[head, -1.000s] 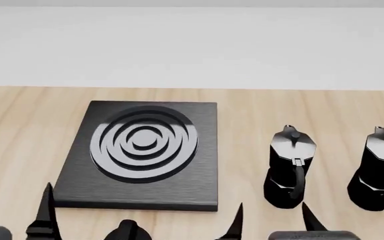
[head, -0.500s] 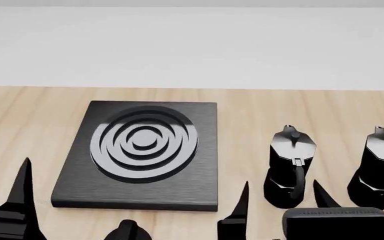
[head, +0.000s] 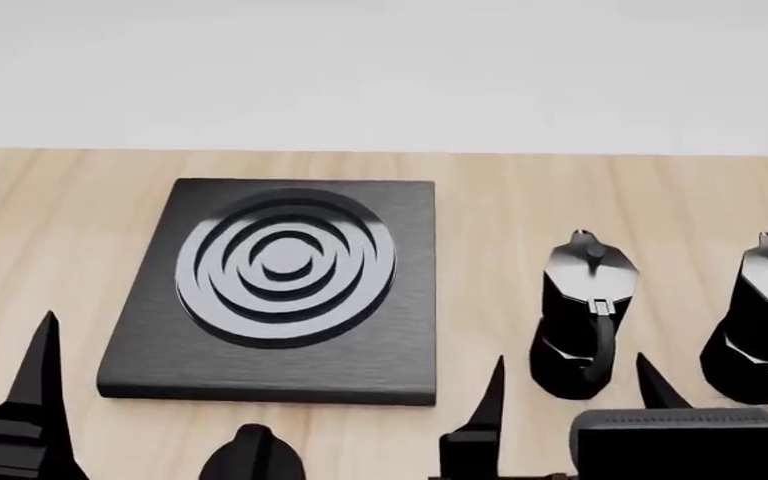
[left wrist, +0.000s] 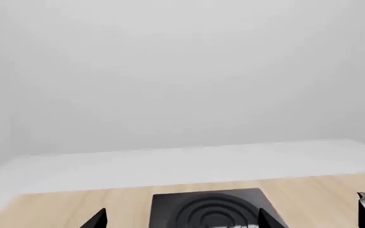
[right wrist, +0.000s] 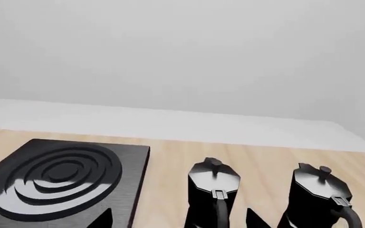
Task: Put the right moka pot on the stove.
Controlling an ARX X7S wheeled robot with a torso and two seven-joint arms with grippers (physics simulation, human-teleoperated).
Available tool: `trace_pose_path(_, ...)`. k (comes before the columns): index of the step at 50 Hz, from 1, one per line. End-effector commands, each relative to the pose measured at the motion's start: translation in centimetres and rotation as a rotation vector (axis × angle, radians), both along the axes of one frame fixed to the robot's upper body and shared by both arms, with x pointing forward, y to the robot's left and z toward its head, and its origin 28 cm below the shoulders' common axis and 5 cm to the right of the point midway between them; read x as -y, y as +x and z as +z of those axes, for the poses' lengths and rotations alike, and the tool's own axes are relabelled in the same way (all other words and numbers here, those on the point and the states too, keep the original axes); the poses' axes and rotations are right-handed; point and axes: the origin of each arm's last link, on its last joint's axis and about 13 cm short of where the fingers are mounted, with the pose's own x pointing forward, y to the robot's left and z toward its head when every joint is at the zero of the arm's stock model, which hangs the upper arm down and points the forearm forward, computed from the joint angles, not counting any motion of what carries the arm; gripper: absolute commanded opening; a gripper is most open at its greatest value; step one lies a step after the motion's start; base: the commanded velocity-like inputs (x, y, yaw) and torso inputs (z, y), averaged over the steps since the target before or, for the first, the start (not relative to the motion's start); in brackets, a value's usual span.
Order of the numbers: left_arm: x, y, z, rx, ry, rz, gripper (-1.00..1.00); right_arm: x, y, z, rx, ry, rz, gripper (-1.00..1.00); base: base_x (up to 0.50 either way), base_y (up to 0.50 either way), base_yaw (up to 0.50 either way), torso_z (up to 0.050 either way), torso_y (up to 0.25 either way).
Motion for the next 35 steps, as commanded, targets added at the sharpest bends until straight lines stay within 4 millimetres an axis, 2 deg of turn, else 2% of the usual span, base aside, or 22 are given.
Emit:
trace_pose_path(1, -0.06, 0.02, 0.03, -0.001, -0.011, -0.005, 1.00, 0.01, -0.01, 0.25, 0.002, -0.008, -0.007, 1.00, 0.00, 0.00, 0.00, 0.000, -0.160)
trace_pose_path(35, -0.17, -0.01, 0.16, 0.004, -0.031, -0.006, 1.00, 0.13, 0.18, 0.19, -0.004, -0.011, -0.016, 1.00, 0.00, 0.00, 0.00, 0.000, -0.158)
